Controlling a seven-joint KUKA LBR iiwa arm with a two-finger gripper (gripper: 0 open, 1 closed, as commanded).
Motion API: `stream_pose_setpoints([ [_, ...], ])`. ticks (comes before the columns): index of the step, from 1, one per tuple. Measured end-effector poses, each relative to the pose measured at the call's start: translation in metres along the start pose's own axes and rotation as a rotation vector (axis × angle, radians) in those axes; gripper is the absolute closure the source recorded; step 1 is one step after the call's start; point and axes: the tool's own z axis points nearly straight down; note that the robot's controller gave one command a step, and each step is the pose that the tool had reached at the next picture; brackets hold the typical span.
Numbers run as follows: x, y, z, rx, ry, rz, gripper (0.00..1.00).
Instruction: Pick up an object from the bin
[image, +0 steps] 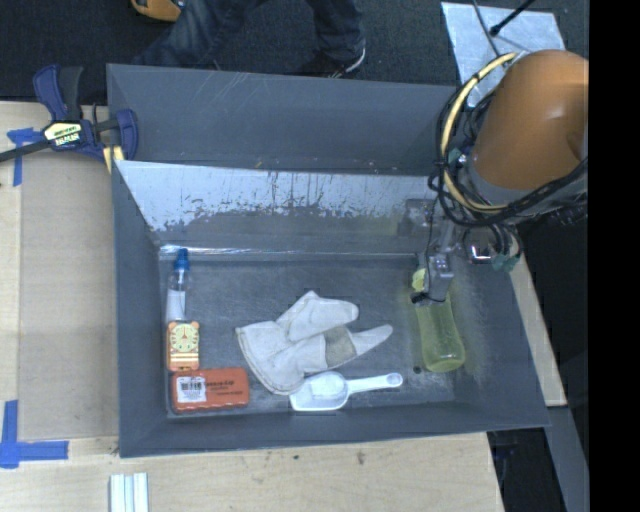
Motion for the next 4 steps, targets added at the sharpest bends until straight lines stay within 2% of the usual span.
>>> stream_pose_setpoints([
  [1, -0.001, 0.0, -0.005, 0.001, -0.008, -0.001, 0.0],
  [2, -0.009, 0.02, 0.037, 0.002, -0.014, -0.067, 0.0],
  [3, -0.027, 0.057, 0.098, 0.001, -0.011, -0.097, 0.0],
  [4, 0.006, 0.06, 0.149, 0.0, -0.006, -0.122, 0.0],
])
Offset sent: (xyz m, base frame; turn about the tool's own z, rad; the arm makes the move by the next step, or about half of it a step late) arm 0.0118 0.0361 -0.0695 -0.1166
